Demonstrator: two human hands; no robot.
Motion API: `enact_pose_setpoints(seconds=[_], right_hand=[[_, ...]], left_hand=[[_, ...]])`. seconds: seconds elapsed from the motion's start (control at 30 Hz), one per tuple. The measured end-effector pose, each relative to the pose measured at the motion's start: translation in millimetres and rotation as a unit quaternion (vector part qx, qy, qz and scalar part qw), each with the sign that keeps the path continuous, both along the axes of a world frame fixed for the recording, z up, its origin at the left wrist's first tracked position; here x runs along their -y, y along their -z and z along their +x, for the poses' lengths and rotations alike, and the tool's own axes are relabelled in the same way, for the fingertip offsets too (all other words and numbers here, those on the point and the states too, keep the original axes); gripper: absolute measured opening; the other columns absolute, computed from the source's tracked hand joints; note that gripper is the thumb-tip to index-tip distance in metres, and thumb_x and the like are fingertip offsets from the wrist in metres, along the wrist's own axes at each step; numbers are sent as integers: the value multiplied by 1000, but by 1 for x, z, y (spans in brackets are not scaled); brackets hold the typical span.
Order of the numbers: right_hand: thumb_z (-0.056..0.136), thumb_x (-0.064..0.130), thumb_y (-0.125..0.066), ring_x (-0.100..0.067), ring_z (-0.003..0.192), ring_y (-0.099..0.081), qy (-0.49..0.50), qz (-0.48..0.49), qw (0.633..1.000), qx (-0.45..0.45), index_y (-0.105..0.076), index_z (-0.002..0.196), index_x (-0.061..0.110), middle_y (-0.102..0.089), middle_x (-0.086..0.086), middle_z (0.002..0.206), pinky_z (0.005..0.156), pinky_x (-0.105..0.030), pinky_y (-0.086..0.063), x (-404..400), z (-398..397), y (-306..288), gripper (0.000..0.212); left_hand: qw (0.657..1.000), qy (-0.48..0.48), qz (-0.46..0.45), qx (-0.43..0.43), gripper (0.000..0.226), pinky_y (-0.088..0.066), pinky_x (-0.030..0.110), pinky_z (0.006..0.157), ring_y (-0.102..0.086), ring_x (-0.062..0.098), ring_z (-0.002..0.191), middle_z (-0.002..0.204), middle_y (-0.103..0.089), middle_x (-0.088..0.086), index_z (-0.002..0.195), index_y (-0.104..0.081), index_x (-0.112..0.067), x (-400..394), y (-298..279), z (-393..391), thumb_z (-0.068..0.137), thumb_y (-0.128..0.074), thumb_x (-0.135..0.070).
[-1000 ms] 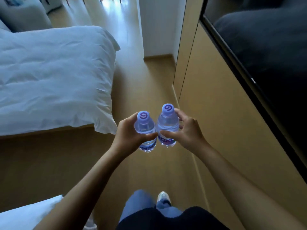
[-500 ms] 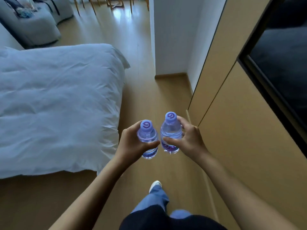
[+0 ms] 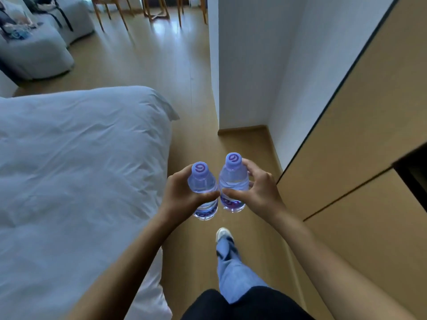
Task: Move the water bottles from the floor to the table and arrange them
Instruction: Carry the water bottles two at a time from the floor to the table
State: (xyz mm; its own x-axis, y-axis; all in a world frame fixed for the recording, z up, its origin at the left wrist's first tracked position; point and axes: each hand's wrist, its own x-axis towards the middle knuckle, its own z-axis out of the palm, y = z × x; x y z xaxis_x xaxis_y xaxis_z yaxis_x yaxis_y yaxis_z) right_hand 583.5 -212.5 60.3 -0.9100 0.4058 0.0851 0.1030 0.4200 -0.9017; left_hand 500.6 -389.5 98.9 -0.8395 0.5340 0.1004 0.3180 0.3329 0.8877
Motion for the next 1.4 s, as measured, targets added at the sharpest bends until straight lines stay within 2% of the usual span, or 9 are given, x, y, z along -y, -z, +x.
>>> enact_pose_setpoints(seconds=[0.13,0.3,0.43,0.5,0.63,0.93,1.07,1.3,1.4], right_hand=[[66,37,-86,-11,101,-65,-20,21,1000,-11,-55,127,27,-67,10,112,85,-41,-57,-51,-103,-7,69],[69,39,-85,-11,102,-65,-44,28,998,-23,-55,129,22,-67,8,115,87,-36,-57,-101,-226,-25,69],[66,57,-77,-12,106,-65,-57,19,998,-21,-53,132,20,-66,5,120,88,-38,-58,-127,-318,-24,80],[67,54,-79,-11,105,-65,-55,14,998,-21,-54,131,20,-67,5,119,88,-38,-57,-137,-366,-22,77],[69,41,-84,-12,104,-66,-49,5,998,-28,-55,129,23,-67,5,117,88,-37,-58,-151,-469,-12,69],[69,35,-86,-9,101,-65,8,-36,999,-23,-56,128,21,-67,5,114,88,-27,-56,-179,-690,-16,68],[69,30,-87,5,99,-61,21,-40,999,-17,-55,128,21,-65,11,112,84,-10,-49,-206,-775,-20,68],[70,30,-86,11,101,-59,11,-25,999,-41,-52,122,37,-59,30,107,79,-6,-47,-283,-943,-12,63],[70,33,-85,10,101,-60,-2,-15,999,-47,-50,120,43,-57,35,108,80,-6,-47,-318,-1018,-23,62]], left_hand=[[1000,-1,-3,-2,34,-49,20,66,-60,1,69,74,-66,-14,82,-62,-30,-49,-4,-101,57,-85,-36],[1000,-22,2,-10,45,-45,9,65,-58,-5,69,76,-66,-8,81,-58,-36,-93,-16,-219,60,-89,-11],[999,-33,-5,-33,44,-46,11,66,-59,-4,73,79,-67,-10,85,-58,-36,-112,-15,-307,58,-89,-19],[999,-27,-10,-30,45,-45,10,66,-61,-7,73,79,-67,-14,86,-60,-35,-121,-12,-356,60,-91,-16],[998,9,-38,-59,37,-46,10,62,-63,6,74,78,-69,-3,91,-67,-9,-136,-3,-467,63,-89,-19],[997,23,-41,-58,40,-50,21,66,-64,12,77,81,-70,2,95,-67,-9,-180,-19,-703,61,-89,-12],[997,30,-44,-56,42,-50,17,66,-64,11,77,83,-70,-1,97,-67,-12,-207,-18,-793,62,-90,-17],[997,17,-39,-61,39,-43,11,60,-57,4,68,73,-65,-4,88,-67,-11,-293,-6,-961,59,-91,-21],[997,-4,-40,-62,47,-43,15,60,-59,14,71,74,-66,-1,89,-66,-11,-332,-8,-1032,55,-86,-37]])
